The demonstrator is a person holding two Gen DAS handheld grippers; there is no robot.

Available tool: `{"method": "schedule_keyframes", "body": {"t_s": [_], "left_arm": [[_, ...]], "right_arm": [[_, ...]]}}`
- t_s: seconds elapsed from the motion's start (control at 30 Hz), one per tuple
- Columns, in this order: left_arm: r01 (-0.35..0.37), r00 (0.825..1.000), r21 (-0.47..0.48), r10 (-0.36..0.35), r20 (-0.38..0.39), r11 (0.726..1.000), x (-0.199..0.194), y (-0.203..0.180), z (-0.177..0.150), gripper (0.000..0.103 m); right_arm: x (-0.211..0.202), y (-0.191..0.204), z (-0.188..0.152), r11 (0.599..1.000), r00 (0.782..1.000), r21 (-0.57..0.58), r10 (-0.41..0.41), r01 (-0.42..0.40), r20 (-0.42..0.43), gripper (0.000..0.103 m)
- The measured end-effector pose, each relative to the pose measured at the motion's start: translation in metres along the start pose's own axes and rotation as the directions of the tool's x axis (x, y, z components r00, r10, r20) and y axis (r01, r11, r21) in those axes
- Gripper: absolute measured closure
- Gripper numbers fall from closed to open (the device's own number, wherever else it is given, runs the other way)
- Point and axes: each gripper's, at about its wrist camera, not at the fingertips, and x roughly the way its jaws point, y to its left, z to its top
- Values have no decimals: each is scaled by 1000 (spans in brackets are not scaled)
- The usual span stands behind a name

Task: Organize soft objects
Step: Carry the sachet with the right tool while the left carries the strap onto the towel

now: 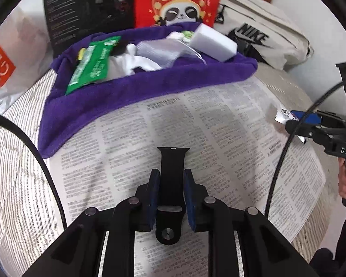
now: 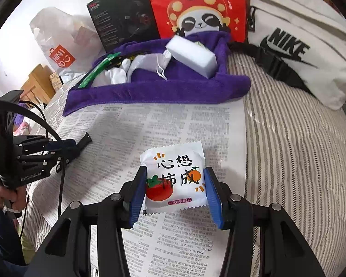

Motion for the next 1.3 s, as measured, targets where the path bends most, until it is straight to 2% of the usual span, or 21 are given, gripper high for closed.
{"method": "schedule_keyframes", "body": {"t_s": [0.63, 1.1, 1.3], "left_arm": [[1, 998, -55, 3, 68, 998, -41, 29, 27, 83], [-14, 994, -55, 20, 108, 998, -50, 41, 72, 83], [-12, 993, -48, 18, 119, 999, -49, 46, 95, 83]], "right_arm": [[-8, 28, 47, 997, 999, -76, 29, -25, 44, 54], [4, 27, 96, 997, 997, -69, 49, -44, 68, 54], [24, 27, 116, 997, 998, -57, 51, -49, 41, 54]]}}
